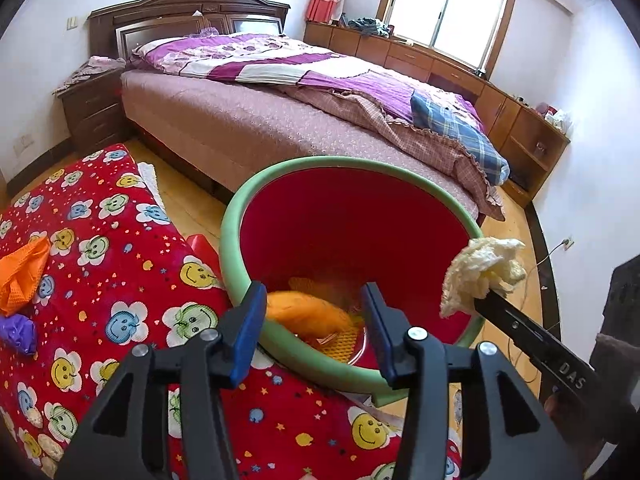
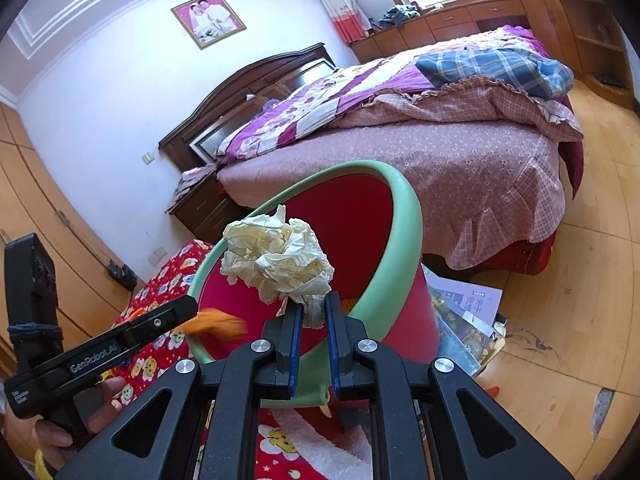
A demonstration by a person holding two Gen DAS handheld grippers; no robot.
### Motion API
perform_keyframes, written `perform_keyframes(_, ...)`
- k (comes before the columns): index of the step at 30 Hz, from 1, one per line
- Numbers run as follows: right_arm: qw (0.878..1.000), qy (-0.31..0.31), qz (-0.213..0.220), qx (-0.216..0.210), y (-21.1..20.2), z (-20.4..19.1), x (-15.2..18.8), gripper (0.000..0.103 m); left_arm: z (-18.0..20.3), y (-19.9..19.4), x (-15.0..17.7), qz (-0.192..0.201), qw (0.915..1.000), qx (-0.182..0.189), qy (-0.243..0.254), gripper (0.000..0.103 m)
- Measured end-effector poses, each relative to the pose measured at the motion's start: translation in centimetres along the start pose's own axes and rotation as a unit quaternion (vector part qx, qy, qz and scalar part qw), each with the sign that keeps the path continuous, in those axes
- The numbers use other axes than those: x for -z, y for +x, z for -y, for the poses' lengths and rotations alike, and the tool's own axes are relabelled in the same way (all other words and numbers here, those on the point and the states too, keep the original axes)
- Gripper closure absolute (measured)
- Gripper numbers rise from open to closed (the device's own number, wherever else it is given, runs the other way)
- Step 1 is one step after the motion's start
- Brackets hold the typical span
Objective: Collect trash
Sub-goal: 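Open both tools to drop the bundle and paper into the bin, then move both open tools back over the bedspread items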
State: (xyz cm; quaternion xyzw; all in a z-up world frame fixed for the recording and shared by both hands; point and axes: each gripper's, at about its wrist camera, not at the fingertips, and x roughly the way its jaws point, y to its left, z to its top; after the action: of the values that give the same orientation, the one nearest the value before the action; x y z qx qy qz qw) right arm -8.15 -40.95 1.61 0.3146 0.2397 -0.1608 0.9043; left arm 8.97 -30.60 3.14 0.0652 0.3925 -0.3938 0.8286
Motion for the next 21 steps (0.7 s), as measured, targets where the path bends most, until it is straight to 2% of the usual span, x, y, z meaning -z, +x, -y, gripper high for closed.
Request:
perform_keyframes(4,1.000,-0.012,-0.007,-0.003,0.6,-0.6,-0.4,0.086,-0.1,-0.8,0.3,0.004,1.0000,0.002,-0.003,0.054)
perform_keyframes(8,1.000,-0.016,-0.008,-0.010,0.6,-1.1,-0.1,0.070,-0.6,-1.6,0.5,0.006,0.9999,0.000,-0.011,0.054)
perform_keyframes(21,1.000,-0.019,-0.004,-0.020,-0.8,-2.3,0.1,0.067,-3.0,-5.4,2.2,0.017,0.9985,-0.022,-0.048,0.054)
